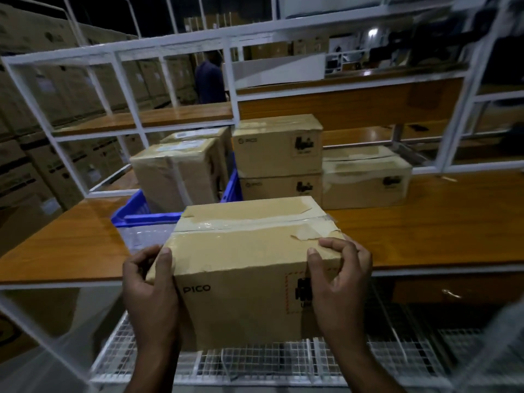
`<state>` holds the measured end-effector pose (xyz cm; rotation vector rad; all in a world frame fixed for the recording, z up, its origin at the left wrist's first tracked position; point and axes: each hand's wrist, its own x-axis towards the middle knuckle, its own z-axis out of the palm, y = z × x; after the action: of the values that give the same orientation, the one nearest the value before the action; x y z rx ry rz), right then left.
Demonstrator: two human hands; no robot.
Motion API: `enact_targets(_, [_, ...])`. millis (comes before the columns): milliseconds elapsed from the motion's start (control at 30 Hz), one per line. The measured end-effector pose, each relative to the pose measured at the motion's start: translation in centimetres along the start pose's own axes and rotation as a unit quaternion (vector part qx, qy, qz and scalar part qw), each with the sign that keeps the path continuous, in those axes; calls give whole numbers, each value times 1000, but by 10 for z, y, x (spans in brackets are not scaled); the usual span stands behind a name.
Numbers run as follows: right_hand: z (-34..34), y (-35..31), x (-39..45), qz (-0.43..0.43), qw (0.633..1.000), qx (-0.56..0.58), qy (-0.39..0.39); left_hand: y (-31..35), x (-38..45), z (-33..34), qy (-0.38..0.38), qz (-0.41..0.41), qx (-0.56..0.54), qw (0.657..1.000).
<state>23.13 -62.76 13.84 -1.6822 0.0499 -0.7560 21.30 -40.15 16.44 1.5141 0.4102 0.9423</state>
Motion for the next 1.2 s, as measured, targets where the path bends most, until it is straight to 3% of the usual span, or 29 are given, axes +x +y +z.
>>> enact_targets(533, [-42, 74, 104, 8, 991, -79, 104, -44, 9, 172, -152, -12, -56, 987])
enact_targets(900, [-31, 136, 152, 76, 986, -123, 81, -98, 23, 229, -262, -17, 68, 962])
enact_targets(1033, [-23, 147, 160, 79, 975, -189, 89, -105, 26, 236, -283, 22, 107, 953])
enact_targets(1100, [-20, 147, 166, 78, 948, -295, 88, -103, 31, 237, -305, 49, 150, 939])
enact_targets(1200, [-13, 144, 179, -10, 895, -441, 58, -95, 38, 241, -329, 204, 231, 893])
